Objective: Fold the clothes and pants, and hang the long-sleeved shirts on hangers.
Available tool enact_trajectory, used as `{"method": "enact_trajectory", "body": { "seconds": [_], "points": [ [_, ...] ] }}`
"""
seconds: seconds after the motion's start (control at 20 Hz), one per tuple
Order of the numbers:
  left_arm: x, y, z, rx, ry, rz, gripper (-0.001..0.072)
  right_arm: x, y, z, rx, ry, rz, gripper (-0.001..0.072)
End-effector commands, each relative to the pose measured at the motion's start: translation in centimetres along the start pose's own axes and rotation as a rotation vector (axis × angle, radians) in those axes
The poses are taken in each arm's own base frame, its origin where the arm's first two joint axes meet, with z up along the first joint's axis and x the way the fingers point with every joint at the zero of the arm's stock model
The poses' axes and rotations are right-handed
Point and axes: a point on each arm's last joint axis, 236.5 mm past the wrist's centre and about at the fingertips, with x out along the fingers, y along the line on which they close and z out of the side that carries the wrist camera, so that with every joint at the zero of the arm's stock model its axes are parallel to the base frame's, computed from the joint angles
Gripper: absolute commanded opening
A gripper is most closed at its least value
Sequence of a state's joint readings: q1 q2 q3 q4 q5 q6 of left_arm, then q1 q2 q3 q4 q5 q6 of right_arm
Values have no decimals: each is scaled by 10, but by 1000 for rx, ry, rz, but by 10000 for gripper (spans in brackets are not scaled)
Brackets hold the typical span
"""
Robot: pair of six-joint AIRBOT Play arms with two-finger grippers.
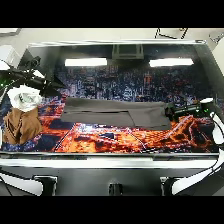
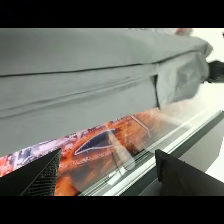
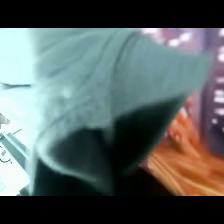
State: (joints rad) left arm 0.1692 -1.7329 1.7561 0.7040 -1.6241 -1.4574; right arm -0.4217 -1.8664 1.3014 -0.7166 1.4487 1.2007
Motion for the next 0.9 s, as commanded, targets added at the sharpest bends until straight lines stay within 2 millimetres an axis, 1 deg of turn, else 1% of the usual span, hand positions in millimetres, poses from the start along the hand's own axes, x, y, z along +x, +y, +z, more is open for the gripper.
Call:
{"method": "enact_trajectory", "body": {
  "seconds": [0.0, 0.05, 0.1, 0.15, 0.2, 0.25, 0.3, 0.35, 0.4, 0.5, 0.55, 0.7, 0.75, 0.85],
  "points": [
    [12, -13, -4, 45, 20, -13, 654, -4, 27, -3, 4, -6, 12, 47],
    [17, -17, -3, 54, 21, -12, 647, -10, 35, -3, 11, -23, 11, 46],
    [24, -22, -2, 70, 18, -11, 545, -17, 42, -5, 6, -36, 4, 45],
    [36, -29, 1, 108, 13, -12, 315, -23, 52, -7, 0, -52, -1, 45],
    [51, -37, 3, 153, 10, -12, 148, -29, 62, -9, -8, -71, -9, 45],
    [72, -46, 4, 197, 3, -13, 79, -34, 72, -12, -20, -85, -13, 45],
    [96, -53, 4, 214, -2, -13, 75, -38, 85, -16, -32, -97, -15, 45],
    [127, -61, 1, 223, -3, -11, 23, -41, 97, -22, -47, -103, -18, 45],
    [157, -66, -5, 230, 4, -7, 22, -44, 110, -29, -67, -107, -19, 45],
    [219, -72, -29, 225, 61, 0, 22, -53, 137, -48, -103, -110, -21, 45],
    [249, -78, -45, 204, 105, -15, 22, -58, 149, -59, -125, -112, -21, 45],
    [321, -106, -86, 150, 164, -102, 22, -73, 183, -94, -197, -125, -26, 46],
    [340, -111, -98, 127, 177, -113, 21, -81, 192, -101, -207, -151, -25, 46],
    [375, -123, -128, 9, 222, -146, 22, -93, 208, -116, -239, -195, -22, 46]
  ]
}}
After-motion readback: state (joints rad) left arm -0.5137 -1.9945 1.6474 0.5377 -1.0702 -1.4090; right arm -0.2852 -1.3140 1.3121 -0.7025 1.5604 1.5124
